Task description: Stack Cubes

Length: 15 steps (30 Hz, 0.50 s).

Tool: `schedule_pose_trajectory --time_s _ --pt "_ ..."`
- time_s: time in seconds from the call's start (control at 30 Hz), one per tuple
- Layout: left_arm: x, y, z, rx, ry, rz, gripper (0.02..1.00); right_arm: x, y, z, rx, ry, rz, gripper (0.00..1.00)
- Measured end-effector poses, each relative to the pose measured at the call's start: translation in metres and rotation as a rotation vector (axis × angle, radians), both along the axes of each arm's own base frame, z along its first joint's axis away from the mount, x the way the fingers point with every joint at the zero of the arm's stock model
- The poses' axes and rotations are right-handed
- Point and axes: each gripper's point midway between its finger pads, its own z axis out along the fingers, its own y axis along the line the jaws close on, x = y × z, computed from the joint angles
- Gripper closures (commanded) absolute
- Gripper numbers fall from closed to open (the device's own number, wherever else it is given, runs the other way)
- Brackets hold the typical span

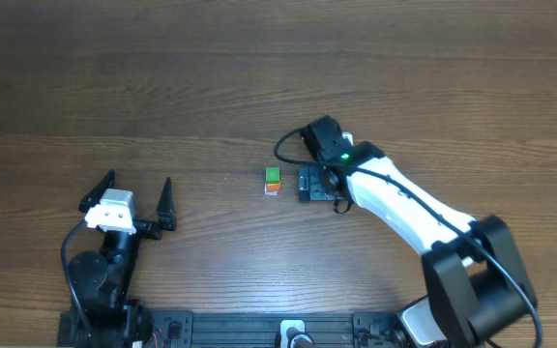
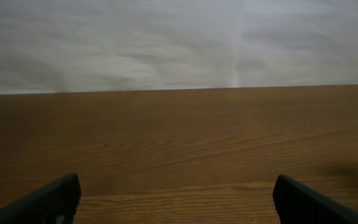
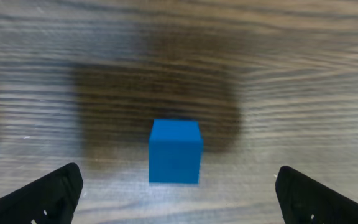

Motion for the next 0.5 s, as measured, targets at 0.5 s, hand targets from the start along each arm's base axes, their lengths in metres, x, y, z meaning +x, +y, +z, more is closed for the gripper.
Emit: schedule_pose_trajectory --time_s 0.5 --pt "0.000 0.000 0.000 0.000 0.000 0.000 0.018 0.006 0.006 -0.020 -0.003 0.008 0.014 0.119"
